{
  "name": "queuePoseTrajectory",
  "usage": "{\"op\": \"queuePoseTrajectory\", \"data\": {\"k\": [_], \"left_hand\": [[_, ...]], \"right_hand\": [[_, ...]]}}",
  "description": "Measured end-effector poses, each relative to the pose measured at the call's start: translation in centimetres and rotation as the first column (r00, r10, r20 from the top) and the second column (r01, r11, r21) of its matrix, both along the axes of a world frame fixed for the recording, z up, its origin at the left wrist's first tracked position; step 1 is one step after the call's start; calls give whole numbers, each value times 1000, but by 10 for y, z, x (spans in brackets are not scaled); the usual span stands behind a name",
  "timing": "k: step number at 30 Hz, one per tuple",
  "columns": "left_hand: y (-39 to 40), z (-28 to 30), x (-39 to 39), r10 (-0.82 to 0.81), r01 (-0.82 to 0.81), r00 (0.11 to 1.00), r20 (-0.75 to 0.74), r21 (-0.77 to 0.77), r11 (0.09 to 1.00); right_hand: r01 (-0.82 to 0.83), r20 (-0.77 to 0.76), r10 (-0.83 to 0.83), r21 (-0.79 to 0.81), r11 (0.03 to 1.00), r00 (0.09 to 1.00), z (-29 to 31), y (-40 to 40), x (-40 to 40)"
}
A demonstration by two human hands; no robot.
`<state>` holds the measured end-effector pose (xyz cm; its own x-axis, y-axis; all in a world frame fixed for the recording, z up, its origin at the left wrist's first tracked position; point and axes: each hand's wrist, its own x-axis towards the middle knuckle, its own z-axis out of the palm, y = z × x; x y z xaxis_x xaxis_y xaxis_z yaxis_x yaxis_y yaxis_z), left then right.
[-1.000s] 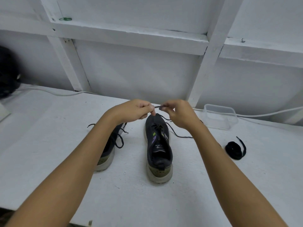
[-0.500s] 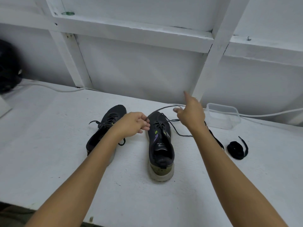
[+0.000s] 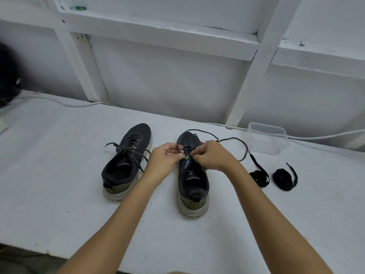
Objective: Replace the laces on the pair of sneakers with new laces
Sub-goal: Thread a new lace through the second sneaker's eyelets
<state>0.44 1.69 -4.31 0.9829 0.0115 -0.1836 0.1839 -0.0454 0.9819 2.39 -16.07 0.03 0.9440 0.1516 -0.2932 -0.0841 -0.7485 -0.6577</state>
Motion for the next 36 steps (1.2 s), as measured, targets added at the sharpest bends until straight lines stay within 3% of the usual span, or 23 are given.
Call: {"op": "queuePoseTrajectory", "data": {"k": [4, 8, 12, 19, 27, 33, 36], "left_hand": [[0, -7, 1, -19, 10, 998, 63, 141, 990], [1, -6, 1, -85, 13, 982, 170, 388, 922], [2, -3, 2, -120, 2, 969, 214, 482, 876], [-2, -5, -1, -93, -23, 970, 225, 467, 884], [2, 6, 5, -28, -51, 984, 175, 434, 900], [5, 15, -1, -24, 7, 999, 39, 387, 922], [0, 17, -10, -55, 29, 997, 53, 410, 911]], "right_hand": [[101, -101, -89, 123, 987, 991, -7, 0, 2], [141, -138, -116, 188, 972, 984, -10, -2, 0], [200, -179, -156, 260, 945, 971, -12, 0, -2], [265, -187, -211, 343, 901, 959, -24, 1, -4], [226, -55, -224, 413, 882, 973, -36, 13, -3], [121, 17, -129, 252, 960, 991, -33, 18, -2], [58, 91, -74, 174, 983, 993, -34, 16, -4]]}}
